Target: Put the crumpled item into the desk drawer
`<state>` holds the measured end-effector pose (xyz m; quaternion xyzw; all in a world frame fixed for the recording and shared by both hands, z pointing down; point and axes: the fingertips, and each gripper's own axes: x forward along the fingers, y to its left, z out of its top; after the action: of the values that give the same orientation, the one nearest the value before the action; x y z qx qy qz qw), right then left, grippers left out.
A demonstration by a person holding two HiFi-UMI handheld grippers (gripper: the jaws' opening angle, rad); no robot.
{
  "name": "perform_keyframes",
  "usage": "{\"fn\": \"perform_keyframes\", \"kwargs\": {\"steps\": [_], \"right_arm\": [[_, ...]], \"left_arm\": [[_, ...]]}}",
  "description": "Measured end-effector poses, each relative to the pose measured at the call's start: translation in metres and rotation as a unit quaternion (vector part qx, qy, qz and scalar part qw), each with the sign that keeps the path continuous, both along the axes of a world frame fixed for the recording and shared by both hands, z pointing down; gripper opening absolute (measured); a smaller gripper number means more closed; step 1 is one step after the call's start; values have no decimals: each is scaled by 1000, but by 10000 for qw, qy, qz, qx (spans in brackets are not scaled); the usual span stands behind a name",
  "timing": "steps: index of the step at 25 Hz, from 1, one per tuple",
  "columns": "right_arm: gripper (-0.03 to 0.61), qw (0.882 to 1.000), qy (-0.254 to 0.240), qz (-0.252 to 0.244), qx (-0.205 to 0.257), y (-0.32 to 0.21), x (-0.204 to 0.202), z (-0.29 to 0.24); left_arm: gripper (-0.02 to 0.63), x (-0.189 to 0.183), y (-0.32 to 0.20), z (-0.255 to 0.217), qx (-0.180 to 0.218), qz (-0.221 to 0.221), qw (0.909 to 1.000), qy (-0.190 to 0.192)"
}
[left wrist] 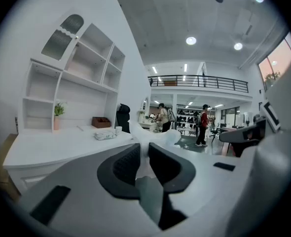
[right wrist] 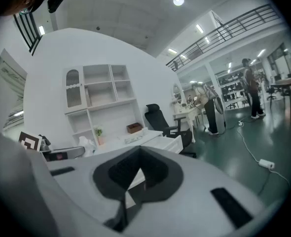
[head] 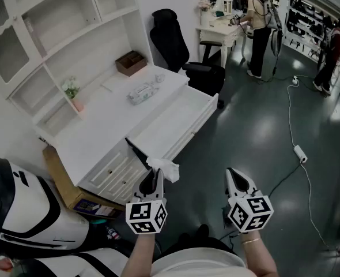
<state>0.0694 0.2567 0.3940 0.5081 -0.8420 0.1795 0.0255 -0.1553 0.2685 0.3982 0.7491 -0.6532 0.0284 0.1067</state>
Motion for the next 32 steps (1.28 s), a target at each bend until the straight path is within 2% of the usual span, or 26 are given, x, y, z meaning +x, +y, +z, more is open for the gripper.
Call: {"fn": "perform_keyframes", "kwargs": {"steps": [7,18,23,32], "right_arm": [[2,10000,-54,46,46,-10,12,-2],[2,9992,-13,96,379,-23,35,-14],[2,9992,-45,152,377,-28,46,-12],[2,9997,-124,-28,228,-45,44,-4]], "left_arm": [[51,12,-10,-2,29,-14,10000,-31],[51,30,-20,-14,217,-121,9996,-129],[51,35,-21,-14,225,-162,9995,-165],[51,31,-38,-13,184,-266,9992,-216]]}}
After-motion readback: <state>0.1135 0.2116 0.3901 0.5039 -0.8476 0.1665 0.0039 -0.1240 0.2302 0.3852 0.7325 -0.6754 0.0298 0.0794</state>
